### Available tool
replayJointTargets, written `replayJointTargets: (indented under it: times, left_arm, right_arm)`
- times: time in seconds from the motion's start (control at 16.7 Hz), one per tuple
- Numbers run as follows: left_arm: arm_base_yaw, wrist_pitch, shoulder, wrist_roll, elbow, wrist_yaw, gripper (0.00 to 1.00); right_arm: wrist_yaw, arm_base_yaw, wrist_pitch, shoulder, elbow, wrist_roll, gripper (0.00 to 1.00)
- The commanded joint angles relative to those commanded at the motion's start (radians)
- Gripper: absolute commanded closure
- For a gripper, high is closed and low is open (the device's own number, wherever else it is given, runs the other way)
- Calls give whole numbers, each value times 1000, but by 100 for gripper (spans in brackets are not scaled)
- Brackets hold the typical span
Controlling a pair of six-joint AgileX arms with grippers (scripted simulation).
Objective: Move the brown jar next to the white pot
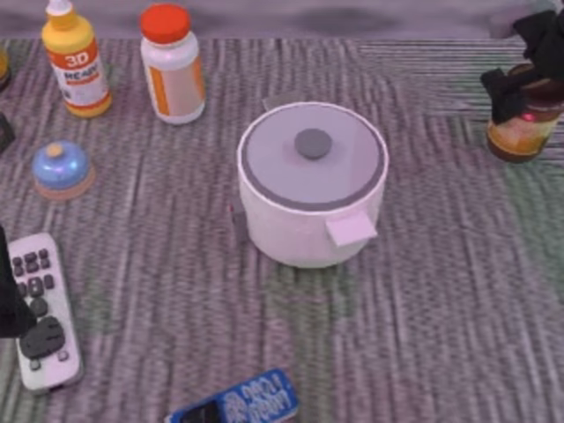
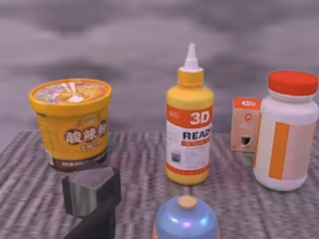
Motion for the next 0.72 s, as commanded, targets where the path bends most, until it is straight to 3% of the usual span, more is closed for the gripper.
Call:
replayJointTargets:
  times: [0.42,0.72]
  left_arm:
    - [0,0,0,0,0,0,0]
    - [0,0,0,0,0,0,0]
  right_arm:
    - [-1,-1,-3,-40,-37,1,100]
    - [-3,6,-16,-303,-274,8,100]
